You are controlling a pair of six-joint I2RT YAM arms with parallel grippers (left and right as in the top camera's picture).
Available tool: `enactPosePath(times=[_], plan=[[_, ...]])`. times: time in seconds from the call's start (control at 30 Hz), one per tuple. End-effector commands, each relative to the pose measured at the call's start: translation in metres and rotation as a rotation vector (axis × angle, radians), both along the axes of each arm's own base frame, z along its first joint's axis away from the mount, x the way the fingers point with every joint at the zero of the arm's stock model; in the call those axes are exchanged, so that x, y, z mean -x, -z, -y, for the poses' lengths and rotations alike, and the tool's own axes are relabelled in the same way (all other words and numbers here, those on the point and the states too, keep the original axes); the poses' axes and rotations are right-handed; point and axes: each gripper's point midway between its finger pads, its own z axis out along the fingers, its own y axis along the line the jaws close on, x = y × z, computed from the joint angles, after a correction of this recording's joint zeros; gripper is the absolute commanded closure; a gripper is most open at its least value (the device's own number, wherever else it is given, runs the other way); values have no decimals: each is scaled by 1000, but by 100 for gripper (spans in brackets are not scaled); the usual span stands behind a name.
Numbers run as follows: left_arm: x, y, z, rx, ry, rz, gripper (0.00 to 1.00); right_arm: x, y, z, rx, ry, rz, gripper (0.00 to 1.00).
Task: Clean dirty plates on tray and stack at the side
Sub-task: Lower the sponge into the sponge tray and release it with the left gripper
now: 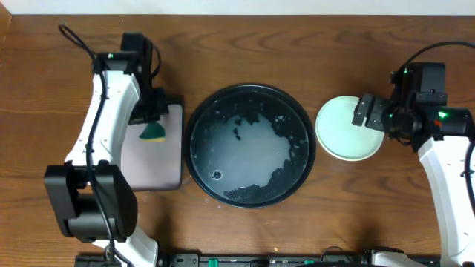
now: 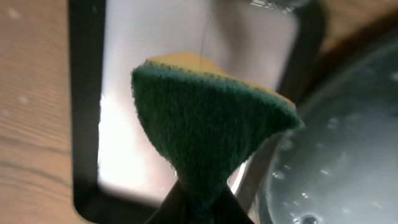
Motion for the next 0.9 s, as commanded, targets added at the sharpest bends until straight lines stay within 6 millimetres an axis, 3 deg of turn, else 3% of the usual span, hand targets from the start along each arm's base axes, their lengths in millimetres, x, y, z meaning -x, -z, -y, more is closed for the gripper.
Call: enactPosePath(times=[0.0,0.1,0.17,0.2,0.3,0.5,0.6,0.67,0.77,0.87], plan=[[11,24,-6,-2,-9,-31,93,0,-3,-5,0,-19,1,1],[13,43,-7,-2,-12,-24,92,1,-2,-5,-1,-19,-4,1],[14,51,-7,-3,-12,-21,85,3,-1,-5,-1,-19,-12,1],[14,54,-7,-3,-12,-19,77,5,-1,-5,-2,-19,-19,1],[15,57,-7,-2,-16,-18,60,9,1,-5,-2,-19,-39,1],[15,52,-6,2,-16,-19,54,15,3,-5,-4,-19,-63,1],[13,33,-1,35,-13,2,54,17,-3,-8,-17,-26,-43,1],[10,9,3,57,-9,48,54,18,-10,-9,-23,-30,-18,1],[9,-39,6,70,-4,152,52,22,-28,-10,-23,-32,47,1],[12,-84,6,66,1,295,43,21,-52,-12,-33,-42,146,1]])
